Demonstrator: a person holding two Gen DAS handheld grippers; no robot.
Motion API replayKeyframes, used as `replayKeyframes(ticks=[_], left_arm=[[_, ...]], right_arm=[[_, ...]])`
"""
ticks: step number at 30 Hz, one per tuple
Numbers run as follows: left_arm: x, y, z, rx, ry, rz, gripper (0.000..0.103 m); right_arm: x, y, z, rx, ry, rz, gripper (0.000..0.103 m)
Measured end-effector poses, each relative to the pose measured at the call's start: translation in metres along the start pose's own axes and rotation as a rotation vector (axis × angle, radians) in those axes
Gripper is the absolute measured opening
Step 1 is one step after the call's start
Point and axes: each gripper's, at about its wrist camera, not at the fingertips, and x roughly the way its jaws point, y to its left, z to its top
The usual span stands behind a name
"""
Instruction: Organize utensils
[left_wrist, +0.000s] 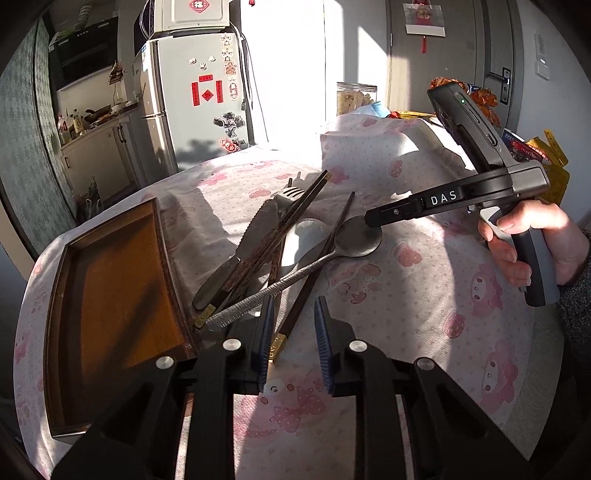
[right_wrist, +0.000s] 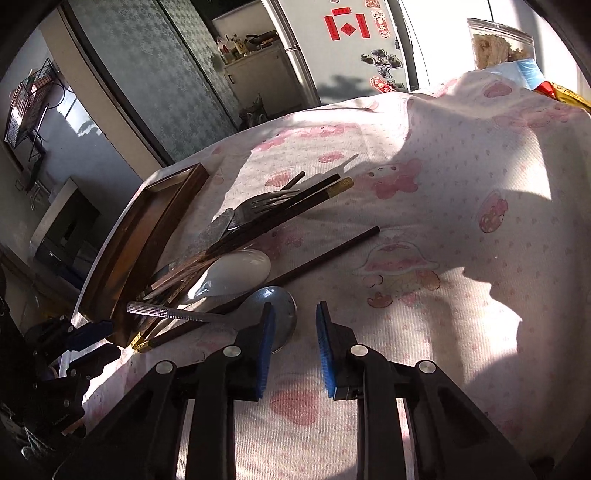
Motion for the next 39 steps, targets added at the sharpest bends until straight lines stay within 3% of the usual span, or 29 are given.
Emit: replayKeyframes(ticks=[5, 20, 25, 26, 28, 29, 30, 32, 34, 35, 36, 39], left_arm=[[0.003, -0.001, -0.001, -0.001, 0.002, -0.012, 0.025], [0.014, -0.005, 0.007, 0.053, 0.010, -0.013, 0.027], [0.023, -0.005, 0.010, 0.070, 0.025, -0.015, 0.028], [0.024, -0.005, 0.011, 0.069, 0.025, -0.019, 0.028], [0.024, -0.007, 0.010, 0.074, 0.026, -0.022, 0.028], [0.024, -0.008, 0.009, 0.078, 0.027, -0.023, 0.029], [0.024, -0.008, 0.008, 0.081, 0.028, -0.023, 0.029], [0.024, -0.009, 0.007, 0.085, 0.029, -0.025, 0.031], [0.024, -0.009, 0.007, 0.085, 0.028, -0.027, 0.031], [0.024, -0.009, 0.007, 0.086, 0.027, -0.028, 0.031], [0.024, -0.009, 0.008, 0.086, 0.026, -0.028, 0.031], [0.025, -0.009, 0.009, 0.088, 0.023, -0.026, 0.031]], right_arm=[[0.010, 0.008, 0.003, -0.050, 0.010, -0.064, 0.007], [-0.020, 0.016, 0.008, -0.119, -0.071, -0.047, 0.000], [-0.008, 0.008, 0.008, -0.068, 0.001, -0.018, 0.000], [-0.003, 0.004, 0.007, -0.049, 0.019, -0.006, 0.001], [0.004, -0.002, 0.003, -0.015, 0.027, 0.013, 0.019], [0.006, -0.005, 0.002, 0.003, 0.027, 0.037, 0.035], [0.009, -0.006, 0.001, 0.016, 0.032, 0.066, 0.040], [0.012, -0.005, 0.000, 0.019, 0.031, 0.093, 0.040], [0.013, 0.003, -0.002, -0.031, 0.026, 0.044, 0.032], [0.014, 0.007, -0.002, -0.052, 0.026, 0.016, 0.016], [0.014, 0.009, -0.002, -0.067, 0.022, -0.001, 0.010], [0.006, 0.012, -0.001, -0.086, -0.003, -0.014, 0.009]])
